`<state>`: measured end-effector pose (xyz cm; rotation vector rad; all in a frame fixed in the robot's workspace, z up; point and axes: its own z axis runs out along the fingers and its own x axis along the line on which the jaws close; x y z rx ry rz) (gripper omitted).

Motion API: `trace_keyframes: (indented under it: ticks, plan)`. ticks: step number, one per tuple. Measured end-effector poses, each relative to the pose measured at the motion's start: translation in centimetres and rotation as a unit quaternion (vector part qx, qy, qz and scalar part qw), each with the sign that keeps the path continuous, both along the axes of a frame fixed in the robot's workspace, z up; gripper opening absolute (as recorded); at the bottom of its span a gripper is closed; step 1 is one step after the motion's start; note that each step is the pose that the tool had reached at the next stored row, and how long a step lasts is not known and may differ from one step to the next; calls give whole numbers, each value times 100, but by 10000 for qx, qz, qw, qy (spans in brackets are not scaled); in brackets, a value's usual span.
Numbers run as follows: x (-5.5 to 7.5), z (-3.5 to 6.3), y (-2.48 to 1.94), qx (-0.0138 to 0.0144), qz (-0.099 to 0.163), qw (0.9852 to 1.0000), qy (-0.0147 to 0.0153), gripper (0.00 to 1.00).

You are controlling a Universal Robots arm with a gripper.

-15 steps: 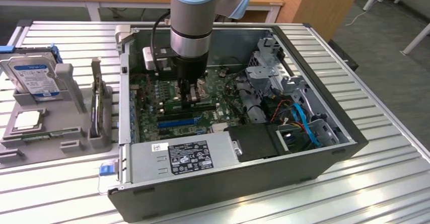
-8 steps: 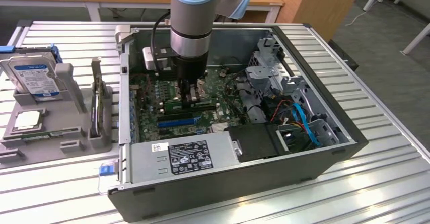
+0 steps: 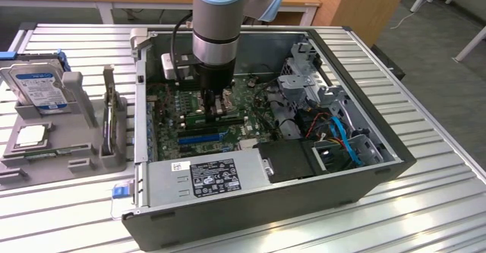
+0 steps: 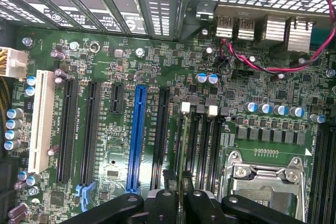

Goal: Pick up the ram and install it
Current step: 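Insert the ram into the slot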

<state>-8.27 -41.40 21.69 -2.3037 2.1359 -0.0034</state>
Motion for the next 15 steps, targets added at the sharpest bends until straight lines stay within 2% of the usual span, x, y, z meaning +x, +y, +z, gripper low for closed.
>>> trace_keyframes:
  ticks: [15]
  plan:
    - [-5,-34,1,1,1,10000,-1,14]
